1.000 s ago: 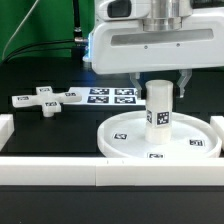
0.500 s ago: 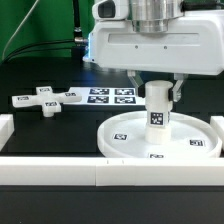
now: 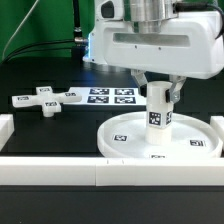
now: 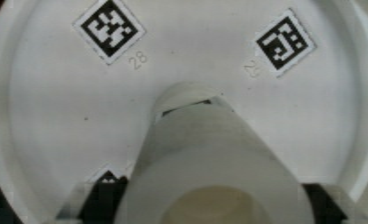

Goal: Assemble round table

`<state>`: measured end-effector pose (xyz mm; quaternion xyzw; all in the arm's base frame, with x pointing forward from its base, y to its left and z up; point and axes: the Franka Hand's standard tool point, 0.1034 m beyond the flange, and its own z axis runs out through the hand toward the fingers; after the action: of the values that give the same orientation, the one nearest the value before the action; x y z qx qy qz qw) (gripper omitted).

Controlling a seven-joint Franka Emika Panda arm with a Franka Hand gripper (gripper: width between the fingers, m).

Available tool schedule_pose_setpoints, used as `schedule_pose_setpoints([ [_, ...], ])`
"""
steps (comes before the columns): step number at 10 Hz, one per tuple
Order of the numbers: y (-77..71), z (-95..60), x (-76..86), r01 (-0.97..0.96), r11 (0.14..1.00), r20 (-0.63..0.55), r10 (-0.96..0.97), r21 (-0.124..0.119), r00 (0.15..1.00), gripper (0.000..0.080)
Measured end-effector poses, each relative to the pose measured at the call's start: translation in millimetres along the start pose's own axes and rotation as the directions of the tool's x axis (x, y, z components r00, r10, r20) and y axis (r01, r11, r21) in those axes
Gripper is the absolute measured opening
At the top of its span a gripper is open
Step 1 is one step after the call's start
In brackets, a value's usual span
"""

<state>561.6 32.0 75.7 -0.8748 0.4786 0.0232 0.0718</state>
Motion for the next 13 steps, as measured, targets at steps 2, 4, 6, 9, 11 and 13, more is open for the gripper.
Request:
schedule_pose_setpoints([
  [2,1.5,0.8,-2.5,-0.219,0.976,0.03,0.218,0.016,0.975,0.0409],
  [4,0.4,1.6,-5.3,-0.375,0.927,0.048,0.374,0.017,0.926,0.0409],
  [6,-0.1,1.9,-6.1,-0.426,0.905,0.05,0.425,0.014,0.904,0.0409],
  [9,-0.6,2.5,-6.7,-0.344,0.939,0.048,0.343,0.014,0.938,0.0515],
  [11,-3.9,2.4,-9.3,-0.213,0.977,0.046,0.212,0.021,0.976,0.0637],
  [13,-3.3,3.0,-9.1,-0.052,0.998,0.043,0.051,0.028,0.998,0.0647],
])
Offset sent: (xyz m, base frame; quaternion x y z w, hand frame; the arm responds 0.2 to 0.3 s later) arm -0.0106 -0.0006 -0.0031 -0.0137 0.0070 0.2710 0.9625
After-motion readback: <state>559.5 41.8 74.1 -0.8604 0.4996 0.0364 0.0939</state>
